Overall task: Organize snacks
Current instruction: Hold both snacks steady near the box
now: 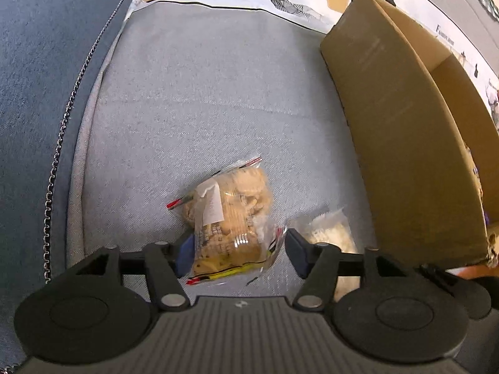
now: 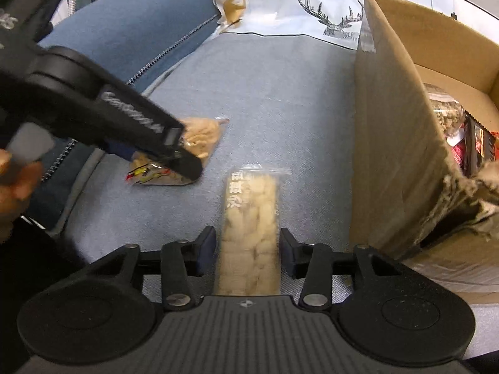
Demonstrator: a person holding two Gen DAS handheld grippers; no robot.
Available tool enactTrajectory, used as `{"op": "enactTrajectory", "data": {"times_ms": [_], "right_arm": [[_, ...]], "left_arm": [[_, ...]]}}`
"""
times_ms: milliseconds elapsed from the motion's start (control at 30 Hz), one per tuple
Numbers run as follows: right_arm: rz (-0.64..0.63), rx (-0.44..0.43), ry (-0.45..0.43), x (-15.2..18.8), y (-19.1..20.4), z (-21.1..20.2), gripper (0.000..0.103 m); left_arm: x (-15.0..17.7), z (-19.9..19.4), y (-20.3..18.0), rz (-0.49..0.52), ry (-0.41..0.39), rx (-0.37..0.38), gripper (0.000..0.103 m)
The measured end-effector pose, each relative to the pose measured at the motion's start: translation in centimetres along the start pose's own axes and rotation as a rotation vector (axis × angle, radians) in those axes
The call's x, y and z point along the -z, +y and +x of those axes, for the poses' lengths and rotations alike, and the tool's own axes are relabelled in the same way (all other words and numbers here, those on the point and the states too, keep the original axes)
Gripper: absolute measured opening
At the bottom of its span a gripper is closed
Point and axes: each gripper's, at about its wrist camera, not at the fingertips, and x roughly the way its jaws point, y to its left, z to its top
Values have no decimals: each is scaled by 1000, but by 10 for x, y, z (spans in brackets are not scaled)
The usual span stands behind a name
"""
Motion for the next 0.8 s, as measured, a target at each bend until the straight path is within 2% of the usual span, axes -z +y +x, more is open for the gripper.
{"op": "enactTrajectory", "data": {"times_ms": [100, 200, 367, 433, 500, 533, 667, 800], "right_arm": [[-7, -9, 24, 4, -4, -1, 52], [-35, 9, 48, 5, 1, 1, 55], [-49, 36, 59, 5, 4, 1, 50], [-48, 44, 58, 6, 2, 0, 42], [-47, 39, 44, 8, 0, -1, 38], [-46, 34, 39, 9, -1, -2, 38], [-28, 14, 3, 7, -4, -11, 38], [-34, 17, 14, 7, -4, -10, 38]], "left_arm": [[0, 2, 1, -21, -4, 12, 76], [-2, 6, 2, -44, -6, 13, 76], [-3, 6, 1, -44, -6, -13, 75], [-3, 7, 0, -43, -1, -20, 69], [-5, 7, 1, -44, -7, -31, 59], [-5, 6, 2, -47, -13, -26, 58], [-5, 3, 2, -35, -25, 3, 57], [-3, 3, 0, -5, -6, 10, 57]]}}
